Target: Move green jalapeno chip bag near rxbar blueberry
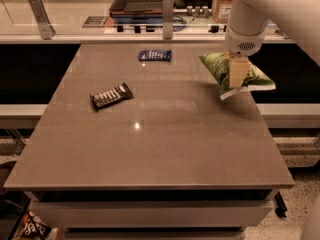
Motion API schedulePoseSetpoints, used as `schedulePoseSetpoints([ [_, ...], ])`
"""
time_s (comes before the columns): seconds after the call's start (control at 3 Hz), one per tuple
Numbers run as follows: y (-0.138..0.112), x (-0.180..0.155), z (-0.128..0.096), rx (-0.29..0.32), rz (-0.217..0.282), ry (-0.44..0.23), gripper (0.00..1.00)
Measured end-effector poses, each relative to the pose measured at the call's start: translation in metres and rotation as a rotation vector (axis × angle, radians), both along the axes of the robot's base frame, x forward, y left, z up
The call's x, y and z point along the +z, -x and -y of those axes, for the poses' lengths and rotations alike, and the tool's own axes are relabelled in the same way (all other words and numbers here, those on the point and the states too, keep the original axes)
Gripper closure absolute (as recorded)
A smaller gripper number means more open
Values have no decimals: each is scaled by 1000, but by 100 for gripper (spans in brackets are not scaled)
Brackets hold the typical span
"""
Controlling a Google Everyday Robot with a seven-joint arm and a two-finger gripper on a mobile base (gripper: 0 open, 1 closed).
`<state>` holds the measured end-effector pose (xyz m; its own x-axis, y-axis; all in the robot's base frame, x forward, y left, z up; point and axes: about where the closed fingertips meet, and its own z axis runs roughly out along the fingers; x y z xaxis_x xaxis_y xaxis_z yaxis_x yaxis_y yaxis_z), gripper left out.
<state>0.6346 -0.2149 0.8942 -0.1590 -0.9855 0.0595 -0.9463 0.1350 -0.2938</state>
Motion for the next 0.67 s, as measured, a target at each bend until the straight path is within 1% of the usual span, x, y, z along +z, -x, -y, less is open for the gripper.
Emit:
schedulePoseSetpoints([
  [0.33,-40,9,-14,36,61,5,100],
  [0.67,-76,12,-32,100,125,-42,100],
])
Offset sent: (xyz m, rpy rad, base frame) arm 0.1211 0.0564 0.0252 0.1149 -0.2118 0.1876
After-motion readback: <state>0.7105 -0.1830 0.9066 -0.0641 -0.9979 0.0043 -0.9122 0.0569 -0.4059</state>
